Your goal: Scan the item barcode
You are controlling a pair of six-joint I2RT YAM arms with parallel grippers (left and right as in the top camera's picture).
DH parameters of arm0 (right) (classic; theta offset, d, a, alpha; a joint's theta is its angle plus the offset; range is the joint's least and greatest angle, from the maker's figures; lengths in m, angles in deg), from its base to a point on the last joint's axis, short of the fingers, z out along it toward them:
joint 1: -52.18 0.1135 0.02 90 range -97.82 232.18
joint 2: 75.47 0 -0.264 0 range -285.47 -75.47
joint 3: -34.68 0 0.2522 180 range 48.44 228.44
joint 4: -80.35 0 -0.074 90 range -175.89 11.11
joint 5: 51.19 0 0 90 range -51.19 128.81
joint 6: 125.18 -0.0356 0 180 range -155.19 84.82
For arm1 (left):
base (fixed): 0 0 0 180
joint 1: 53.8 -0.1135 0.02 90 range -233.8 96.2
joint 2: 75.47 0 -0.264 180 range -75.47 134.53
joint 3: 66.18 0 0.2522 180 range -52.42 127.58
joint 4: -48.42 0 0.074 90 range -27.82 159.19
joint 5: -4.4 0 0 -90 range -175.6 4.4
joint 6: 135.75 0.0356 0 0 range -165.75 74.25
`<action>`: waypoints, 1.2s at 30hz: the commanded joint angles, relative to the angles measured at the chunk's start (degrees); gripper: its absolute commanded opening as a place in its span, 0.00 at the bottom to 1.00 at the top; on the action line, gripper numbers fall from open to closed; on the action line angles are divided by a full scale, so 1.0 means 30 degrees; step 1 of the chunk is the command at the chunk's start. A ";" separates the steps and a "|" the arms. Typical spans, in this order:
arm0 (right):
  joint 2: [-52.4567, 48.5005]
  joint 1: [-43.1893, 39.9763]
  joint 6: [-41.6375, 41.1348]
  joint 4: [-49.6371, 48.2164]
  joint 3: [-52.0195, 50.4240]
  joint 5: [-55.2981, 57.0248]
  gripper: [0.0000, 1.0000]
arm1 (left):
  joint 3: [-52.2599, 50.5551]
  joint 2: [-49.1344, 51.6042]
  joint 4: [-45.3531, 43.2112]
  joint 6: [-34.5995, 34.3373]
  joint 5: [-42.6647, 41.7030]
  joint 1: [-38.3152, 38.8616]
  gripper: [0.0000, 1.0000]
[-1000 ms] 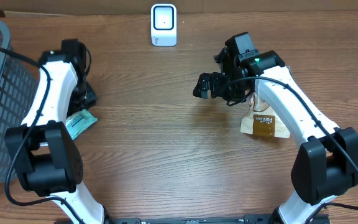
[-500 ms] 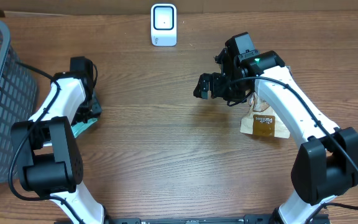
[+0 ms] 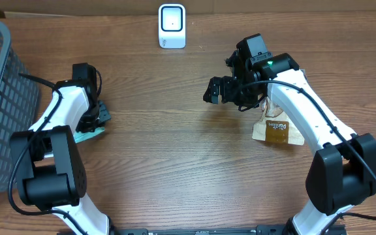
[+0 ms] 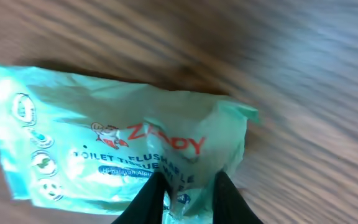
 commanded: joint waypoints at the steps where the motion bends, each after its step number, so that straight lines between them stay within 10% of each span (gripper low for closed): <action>1: 0.0299 -0.0051 0.0080 -0.0102 -0.0117 0.0189 1.00 | -0.0736 0.0685 -0.0328 0.0277 -0.6033 0.1115 0.16; 18: 0.0299 -0.0058 0.0073 -0.0007 -0.0117 0.0393 1.00 | 0.0102 0.0663 -0.1537 -0.1319 -0.7308 0.9034 0.15; 36: 0.0022 0.1013 -0.2674 -0.2688 -0.2368 -0.0539 1.00 | 1.3384 0.0663 0.9078 0.2557 -0.5027 0.4495 0.51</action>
